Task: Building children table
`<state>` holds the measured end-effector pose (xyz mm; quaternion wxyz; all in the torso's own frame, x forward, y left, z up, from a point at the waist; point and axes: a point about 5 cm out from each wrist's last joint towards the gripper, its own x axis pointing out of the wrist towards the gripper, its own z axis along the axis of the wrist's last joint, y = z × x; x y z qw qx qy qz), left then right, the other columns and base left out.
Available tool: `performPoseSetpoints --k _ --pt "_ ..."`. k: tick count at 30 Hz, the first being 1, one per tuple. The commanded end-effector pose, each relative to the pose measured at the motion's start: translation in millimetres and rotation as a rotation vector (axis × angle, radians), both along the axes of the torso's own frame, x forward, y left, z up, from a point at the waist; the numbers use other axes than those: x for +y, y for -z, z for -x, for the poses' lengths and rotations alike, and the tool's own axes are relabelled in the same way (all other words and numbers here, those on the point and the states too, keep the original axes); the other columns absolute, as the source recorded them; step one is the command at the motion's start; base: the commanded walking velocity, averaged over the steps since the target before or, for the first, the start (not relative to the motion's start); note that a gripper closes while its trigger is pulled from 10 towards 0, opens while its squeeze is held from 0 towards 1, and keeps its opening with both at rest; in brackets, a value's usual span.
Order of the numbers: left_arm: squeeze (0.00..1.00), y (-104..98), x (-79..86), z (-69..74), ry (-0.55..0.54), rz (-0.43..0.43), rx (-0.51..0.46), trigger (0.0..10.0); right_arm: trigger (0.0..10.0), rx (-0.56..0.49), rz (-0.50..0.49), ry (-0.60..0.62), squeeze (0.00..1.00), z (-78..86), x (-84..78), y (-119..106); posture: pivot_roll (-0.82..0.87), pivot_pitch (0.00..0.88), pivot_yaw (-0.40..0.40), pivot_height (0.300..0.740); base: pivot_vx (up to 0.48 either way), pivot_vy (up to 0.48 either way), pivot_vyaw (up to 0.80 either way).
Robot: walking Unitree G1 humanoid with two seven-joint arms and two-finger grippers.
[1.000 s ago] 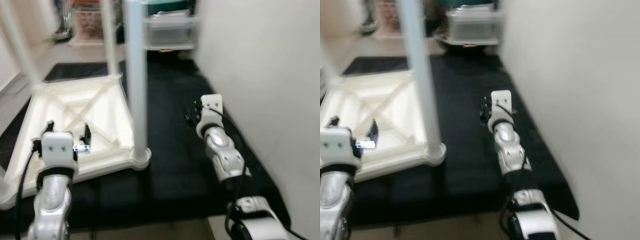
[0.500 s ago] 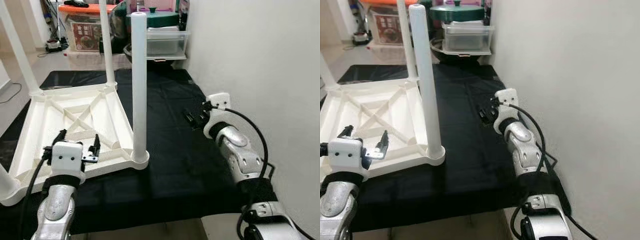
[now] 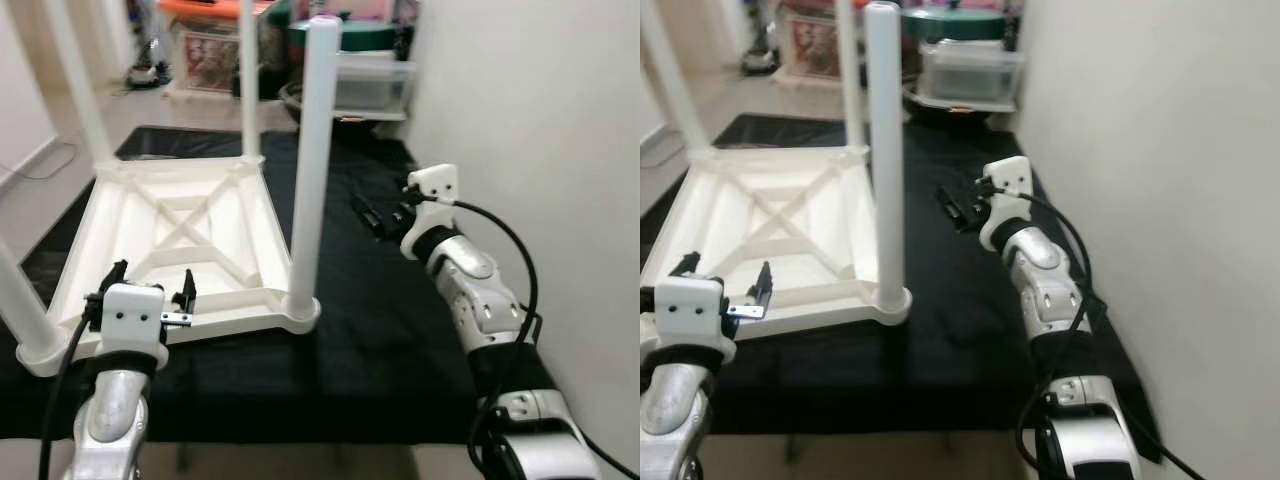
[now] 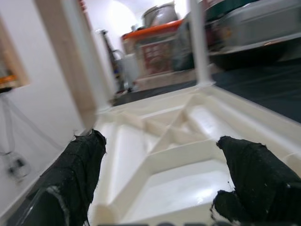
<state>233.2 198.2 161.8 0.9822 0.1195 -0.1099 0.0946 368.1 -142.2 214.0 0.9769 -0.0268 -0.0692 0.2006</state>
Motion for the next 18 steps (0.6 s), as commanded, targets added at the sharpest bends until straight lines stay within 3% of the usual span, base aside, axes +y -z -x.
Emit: performPoseSetpoints --k 1,3,6,10,12,14,15,16,17,18 --pt "0.00 1.7 -2.1 0.7 0.002 0.000 0.008 10.0 10.0 0.004 0.005 0.043 0.05 -1.1 -6.5 1.6 0.08 0.000 -0.082 0.740 0.000 0.000 0.00" --pt "0.00 2.0 -1.9 1.0 0.001 0.000 0.010 10.0 10.0 0.014 -0.017 0.076 0.00 -3.9 -12.8 1.0 0.08 0.000 -0.082 0.740 0.000 0.000 0.00" --pt "0.00 2.8 -2.2 1.5 -0.001 -0.001 0.014 10.0 10.0 0.021 -0.009 0.125 0.00 -10.2 -27.5 -3.7 0.07 0.000 -0.080 0.740 0.000 0.000 0.00" --pt "0.00 3.4 -2.6 1.5 -0.002 -0.001 0.016 10.0 10.0 0.012 0.000 0.113 0.00 -12.7 -34.9 -10.7 0.07 0.000 -0.079 0.740 0.000 0.000 0.00" --pt "0.00 4.1 -3.7 1.1 -0.001 0.000 0.019 10.0 10.0 0.011 0.004 0.010 0.00 -13.0 -41.0 -21.0 0.06 0.000 -0.077 0.740 0.000 0.000 0.00" --pt "0.00 4.8 -4.1 0.7 0.001 0.001 0.021 10.0 10.0 0.014 0.012 -0.180 0.00 -7.4 -43.6 -28.9 0.06 0.000 -0.077 0.740 0.000 0.000 0.00" --pt "0.00 5.6 -4.5 0.1 0.004 0.003 0.024 10.0 10.0 0.043 -0.003 -0.337 0.00 -0.6 -48.4 -28.5 0.05 0.000 -0.071 0.740 0.000 0.000 0.00" --pt "0.00 5.6 -4.5 0.1 0.004 0.003 0.024 10.0 10.0 0.043 -0.003 -0.337 0.00 -0.6 -48.4 -28.5 0.05 0.000 -0.071 0.740 0.000 0.000 0.00" --pt "0.00 6.4 -5.2 -1.0 0.007 0.004 0.027 10.0 10.0 0.083 -0.019 -0.492 0.00 8.2 -55.6 -24.4 0.05 0.000 -0.073 0.740 0.000 0.000 0.00" --pt "0.00 6.6 -5.4 -1.4 0.009 0.004 0.028 10.0 10.0 0.095 -0.017 -0.545 0.00 11.3 -58.2 -22.9 0.05 0.000 -0.073 0.740 0.000 0.000 0.00"
